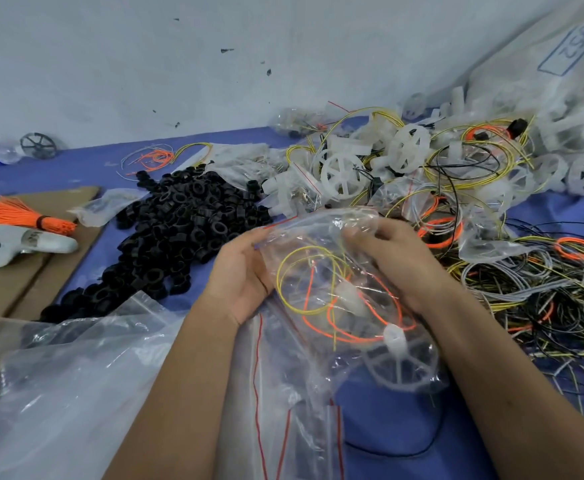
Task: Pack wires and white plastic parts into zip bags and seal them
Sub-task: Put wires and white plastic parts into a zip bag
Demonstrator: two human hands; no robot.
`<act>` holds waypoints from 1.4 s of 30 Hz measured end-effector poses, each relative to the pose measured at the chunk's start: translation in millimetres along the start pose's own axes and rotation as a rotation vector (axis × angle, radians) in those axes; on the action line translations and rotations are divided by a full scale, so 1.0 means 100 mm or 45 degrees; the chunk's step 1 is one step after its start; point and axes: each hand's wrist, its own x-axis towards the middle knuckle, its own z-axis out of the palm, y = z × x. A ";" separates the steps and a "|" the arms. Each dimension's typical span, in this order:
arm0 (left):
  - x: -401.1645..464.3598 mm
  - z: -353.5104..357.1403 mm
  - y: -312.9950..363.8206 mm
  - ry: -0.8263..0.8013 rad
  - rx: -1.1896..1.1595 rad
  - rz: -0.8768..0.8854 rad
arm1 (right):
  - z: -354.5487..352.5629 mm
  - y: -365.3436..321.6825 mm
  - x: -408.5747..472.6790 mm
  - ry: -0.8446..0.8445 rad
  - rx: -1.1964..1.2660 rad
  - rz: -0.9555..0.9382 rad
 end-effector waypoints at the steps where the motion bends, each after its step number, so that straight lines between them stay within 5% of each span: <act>1: -0.01 0.00 0.01 0.005 0.041 -0.007 | 0.02 0.02 -0.01 -0.038 -0.043 -0.038; 5: 0.01 0.01 -0.06 0.112 0.261 0.100 | 0.09 0.03 -0.03 -0.024 0.058 -0.063; 10: -0.03 -0.05 0.02 0.095 0.209 0.043 | 0.02 0.00 -0.03 -0.392 0.281 0.284; 14: -0.04 -0.04 0.02 0.181 0.345 0.147 | -0.01 0.06 0.06 -0.075 -0.078 -0.001; 19: -0.03 -0.03 -0.05 0.330 0.939 0.715 | 0.04 0.12 0.06 0.138 -0.035 -0.216; 25: -0.08 0.16 0.13 0.319 1.446 1.070 | 0.00 0.13 0.06 0.212 -0.019 -0.379; 32: 0.10 0.66 0.21 -0.185 1.760 0.667 | 0.00 0.08 0.01 0.087 0.038 -0.499; 42: 0.23 0.48 0.05 -0.131 1.618 0.662 | 0.00 0.13 0.07 0.121 -0.166 -0.484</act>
